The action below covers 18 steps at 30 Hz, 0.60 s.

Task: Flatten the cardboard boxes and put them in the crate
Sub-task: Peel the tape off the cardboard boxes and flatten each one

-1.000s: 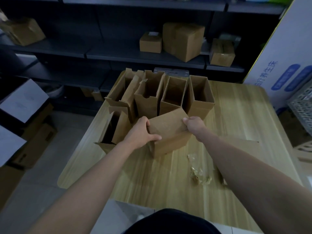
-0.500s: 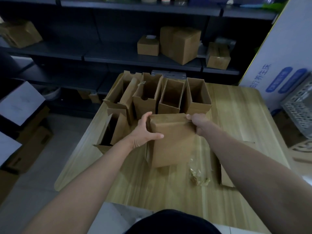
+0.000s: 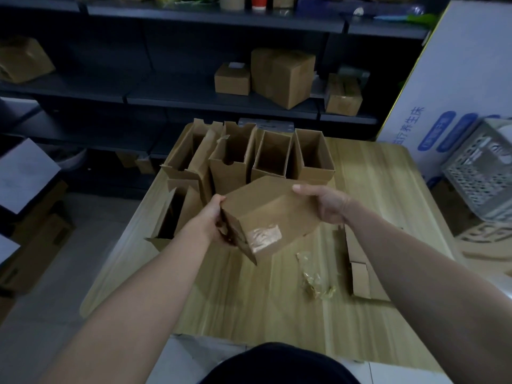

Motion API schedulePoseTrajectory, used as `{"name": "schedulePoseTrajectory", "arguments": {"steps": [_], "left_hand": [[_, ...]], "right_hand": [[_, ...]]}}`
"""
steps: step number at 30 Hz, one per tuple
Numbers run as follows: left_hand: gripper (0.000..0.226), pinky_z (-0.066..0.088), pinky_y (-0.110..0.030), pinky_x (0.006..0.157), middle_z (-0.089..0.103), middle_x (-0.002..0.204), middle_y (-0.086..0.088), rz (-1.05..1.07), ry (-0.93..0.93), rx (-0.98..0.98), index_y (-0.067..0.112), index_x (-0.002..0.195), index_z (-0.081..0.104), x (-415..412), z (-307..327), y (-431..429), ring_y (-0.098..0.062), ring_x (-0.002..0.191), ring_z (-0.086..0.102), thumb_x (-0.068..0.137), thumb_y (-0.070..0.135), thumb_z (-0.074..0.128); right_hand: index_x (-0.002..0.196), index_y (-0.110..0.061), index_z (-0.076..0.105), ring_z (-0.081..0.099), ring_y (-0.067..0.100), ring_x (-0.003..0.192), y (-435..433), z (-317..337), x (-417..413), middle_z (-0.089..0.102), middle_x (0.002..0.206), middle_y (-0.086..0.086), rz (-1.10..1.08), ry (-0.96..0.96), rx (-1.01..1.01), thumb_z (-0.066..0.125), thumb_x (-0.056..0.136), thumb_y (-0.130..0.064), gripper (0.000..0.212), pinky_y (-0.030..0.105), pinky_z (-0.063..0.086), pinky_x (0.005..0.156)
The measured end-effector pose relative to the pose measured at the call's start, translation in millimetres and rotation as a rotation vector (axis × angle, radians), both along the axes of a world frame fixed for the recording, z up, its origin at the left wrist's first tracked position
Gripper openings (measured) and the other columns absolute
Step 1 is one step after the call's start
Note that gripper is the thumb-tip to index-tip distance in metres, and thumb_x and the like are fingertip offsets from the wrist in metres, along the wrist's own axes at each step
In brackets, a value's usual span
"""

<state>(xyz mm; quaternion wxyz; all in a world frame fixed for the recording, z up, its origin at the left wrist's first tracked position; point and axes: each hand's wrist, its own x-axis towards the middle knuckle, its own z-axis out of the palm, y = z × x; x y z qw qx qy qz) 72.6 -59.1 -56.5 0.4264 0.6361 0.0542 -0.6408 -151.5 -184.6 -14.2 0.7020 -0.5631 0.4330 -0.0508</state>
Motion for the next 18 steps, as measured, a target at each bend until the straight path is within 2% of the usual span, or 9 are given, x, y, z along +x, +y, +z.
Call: {"name": "schedulePoseTrajectory", "arguments": {"steps": [2,4,6,8,11,13,14,18], "left_hand": [[0.054,0.048,-0.057,0.073,0.057,0.11,-0.024,-0.009,0.024,-0.001,0.009,0.109,0.054,-0.2,-1.9,4.2,-0.044,0.099,0.053,0.083,0.056,0.053],[0.046,0.046,-0.053,0.075,0.059,0.097,-0.021,-0.019,-0.076,-0.015,0.01,0.098,0.055,-3.8,4.0,8.2,-0.04,0.087,0.054,0.087,0.054,0.052],[0.04,0.047,-0.04,0.071,0.061,0.094,-0.014,-0.038,-0.361,-0.047,0.011,0.102,0.058,-6.8,9.8,10.2,-0.032,0.082,0.057,0.087,0.048,0.057],[0.034,0.047,-0.033,0.072,0.063,0.105,-0.007,-0.045,-0.684,-0.19,0.013,0.113,0.059,-8.4,13.5,9.5,-0.022,0.092,0.058,0.088,0.036,0.061],[0.016,0.037,-0.014,0.066,0.06,0.095,0.01,-0.259,-0.983,-0.474,0.02,0.102,0.064,-16.6,22.1,17.9,-0.005,0.091,0.054,0.086,0.021,0.065],[0.012,0.036,-0.013,0.067,0.059,0.094,0.011,-0.461,-1.064,-0.509,0.022,0.097,0.065,-24.9,18.1,23.7,-0.002,0.089,0.054,0.085,0.019,0.067],[0.013,0.037,-0.014,0.069,0.058,0.096,0.01,-0.53,-1.101,-0.492,0.022,0.096,0.066,-28.0,13.7,26.9,-0.003,0.089,0.054,0.084,0.02,0.067],[0.021,0.038,-0.016,0.076,0.051,0.098,0.009,-0.61,-1.295,-0.417,0.019,0.105,0.065,-28.5,-3.0,41.3,-0.006,0.09,0.051,0.084,0.018,0.068]], "right_hand": [[0.109,-0.016,0.064,0.061,0.029,0.102,1.1,4.8,0.9,0.066,0.11,0.009,0.003,-0.016,-0.056,0.078,0.067,-0.041,0.051,0.041,0.052,0.076],[0.107,-0.016,0.066,0.062,0.028,0.099,3.5,9.2,4.9,0.066,0.108,0.009,-0.046,0.019,-0.129,0.075,0.072,-0.036,0.041,0.039,0.052,0.071],[0.107,-0.017,0.066,0.063,0.029,0.095,6.5,9.8,9.4,0.066,0.105,0.009,-0.101,0.088,-0.18,0.073,0.077,-0.037,0.036,0.038,0.054,0.065],[0.108,-0.015,0.064,0.063,0.028,0.092,9.4,5.5,13.0,0.064,0.103,0.01,-0.114,0.175,-0.221,0.071,0.08,-0.038,0.036,0.036,0.054,0.062],[0.108,-0.013,0.061,0.063,0.028,0.09,13.6,-7.1,17.2,0.064,0.101,0.011,-0.164,0.24,-0.21,0.071,0.081,-0.036,0.037,0.041,0.055,0.071],[0.105,-0.014,0.062,0.063,0.028,0.09,16.3,-14.3,20.8,0.065,0.1,0.011,-0.202,0.237,-0.186,0.07,0.082,-0.037,0.034,0.043,0.055,0.075],[0.102,-0.016,0.062,0.063,0.027,0.09,18.0,-17.1,23.3,0.066,0.1,0.01,-0.204,0.233,-0.186,0.07,0.082,-0.038,0.031,0.041,0.055,0.072],[0.097,-0.02,0.063,0.062,0.023,0.088,23.2,-23.4,36.4,0.064,0.098,0.006,-0.192,0.198,-0.235,0.065,0.084,-0.041,0.025,0.031,0.049,0.057]]}}
